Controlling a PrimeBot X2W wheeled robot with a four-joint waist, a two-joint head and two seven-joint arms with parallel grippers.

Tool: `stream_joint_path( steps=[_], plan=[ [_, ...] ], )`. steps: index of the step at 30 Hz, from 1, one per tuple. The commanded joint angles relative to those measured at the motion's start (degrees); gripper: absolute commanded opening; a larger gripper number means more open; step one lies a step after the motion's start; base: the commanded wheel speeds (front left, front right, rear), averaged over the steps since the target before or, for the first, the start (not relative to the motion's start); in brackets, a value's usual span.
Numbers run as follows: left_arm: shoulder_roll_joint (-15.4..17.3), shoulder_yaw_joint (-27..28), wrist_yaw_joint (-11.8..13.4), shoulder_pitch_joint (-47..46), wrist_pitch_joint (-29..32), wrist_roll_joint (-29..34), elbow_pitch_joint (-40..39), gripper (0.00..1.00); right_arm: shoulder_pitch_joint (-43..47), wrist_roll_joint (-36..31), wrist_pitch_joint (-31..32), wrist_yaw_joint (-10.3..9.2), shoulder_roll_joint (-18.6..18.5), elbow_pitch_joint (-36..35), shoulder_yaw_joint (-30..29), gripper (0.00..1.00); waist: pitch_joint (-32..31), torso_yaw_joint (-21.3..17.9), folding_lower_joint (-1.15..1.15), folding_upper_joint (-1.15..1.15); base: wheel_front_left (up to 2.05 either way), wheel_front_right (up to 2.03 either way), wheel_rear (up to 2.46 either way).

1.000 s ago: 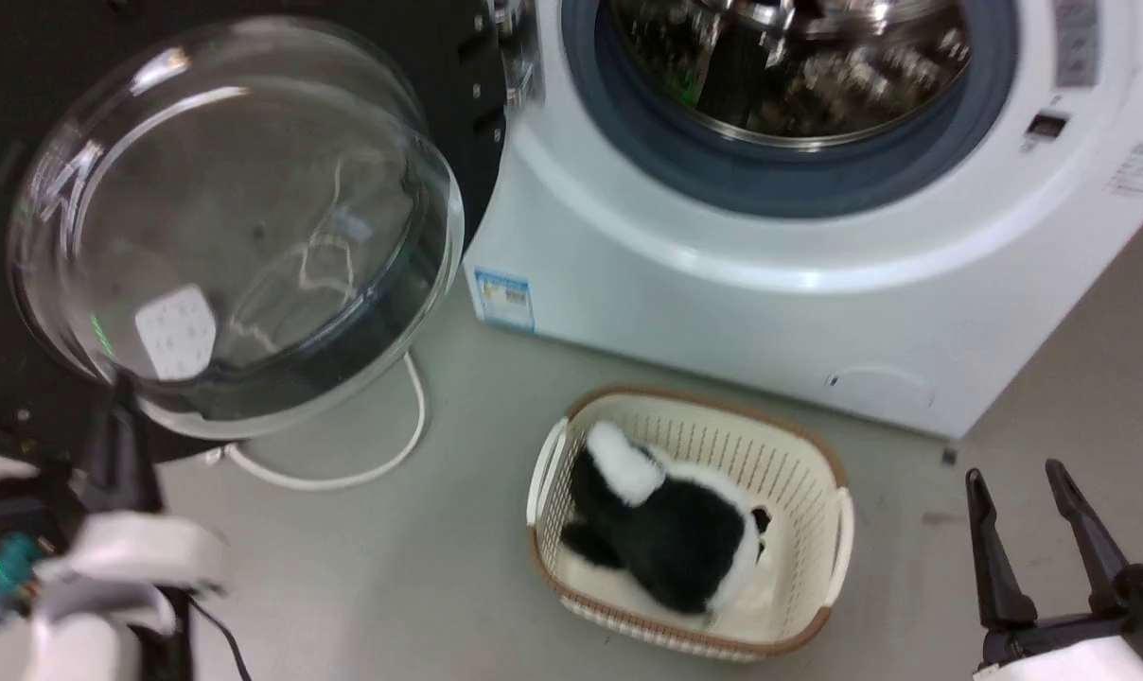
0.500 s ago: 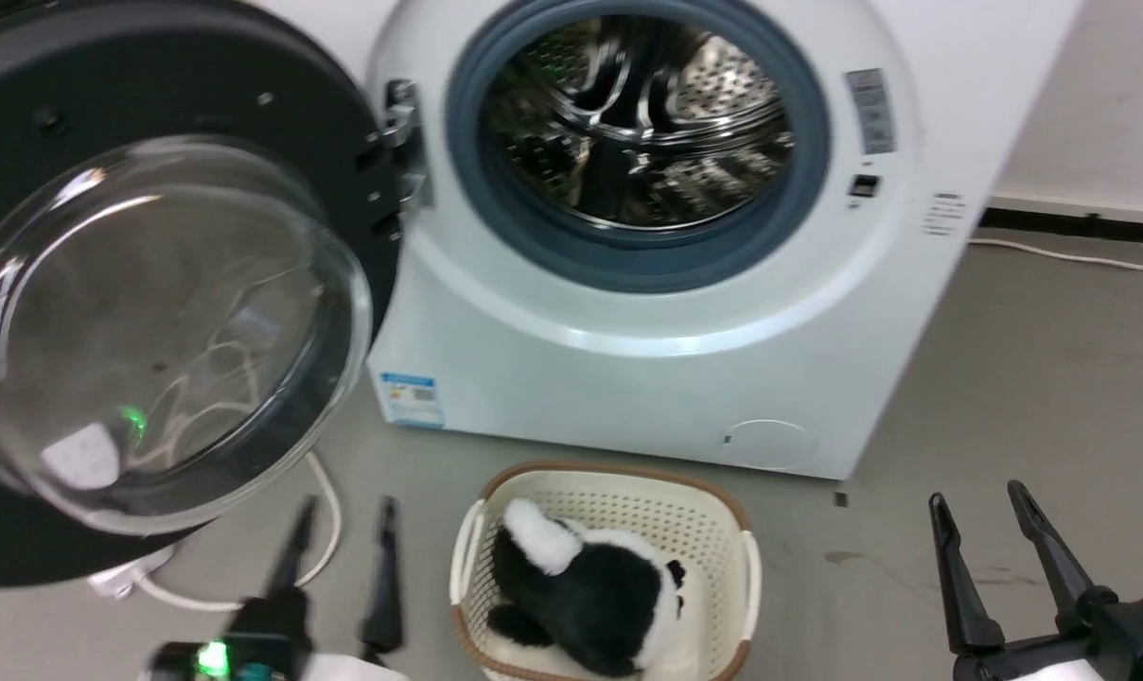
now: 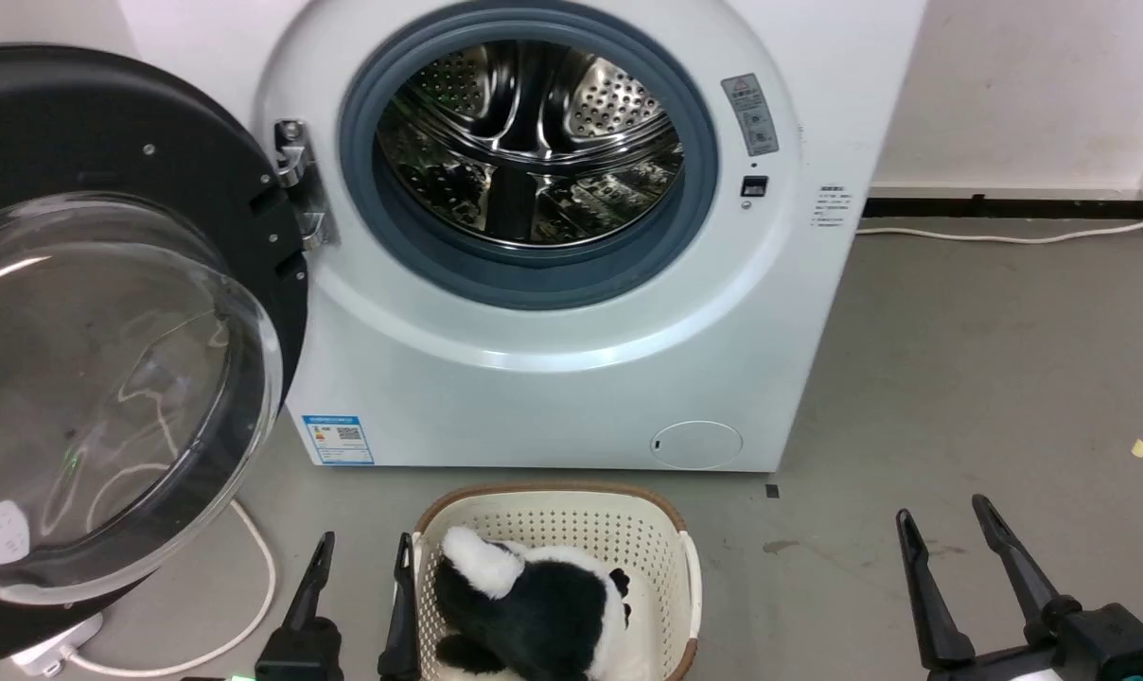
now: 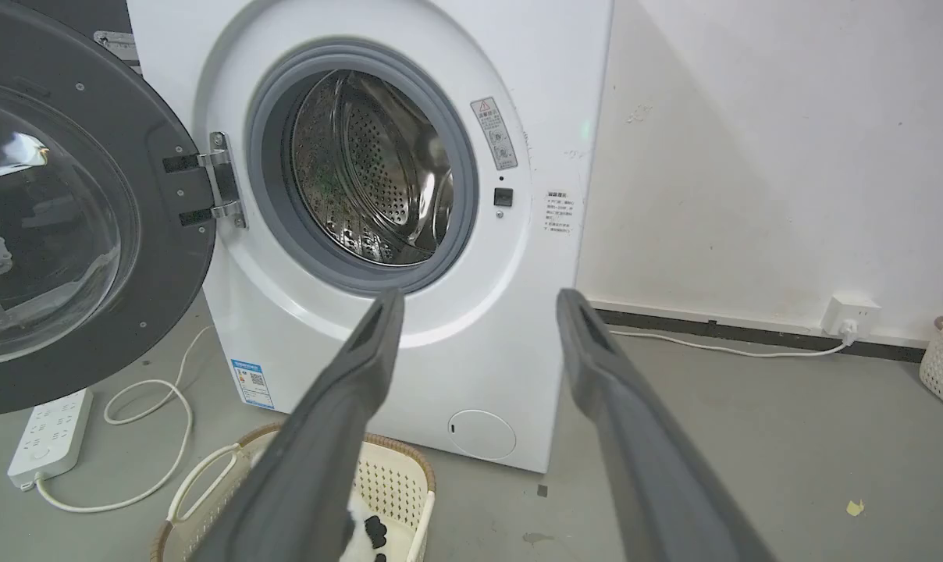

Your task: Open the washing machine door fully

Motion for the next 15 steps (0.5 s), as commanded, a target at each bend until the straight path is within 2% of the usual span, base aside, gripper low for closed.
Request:
stream_joint_path(
  steps=[1, 15],
  plan=[
    [-0.1, 0.0, 0.1, 0.5, -0.3, 0.8, 0.4, 1.00, 0.5, 0.1, -0.2, -0.05, 0.3, 0.3, 0.1, 1.00, -0.1, -0.4, 0.00, 0.00, 0.00, 0.00, 0.00],
    [-1.9, 0.5, -0.4, 0.4, -0.3, 1.3, 0.5, 1.00, 0.2, 0.1, -0.2, -0.05, 0.3, 1.2, -0.3, 1.00, 0.2, -0.2, 0.00, 0.00, 0.00, 0.00, 0.00]
  ],
)
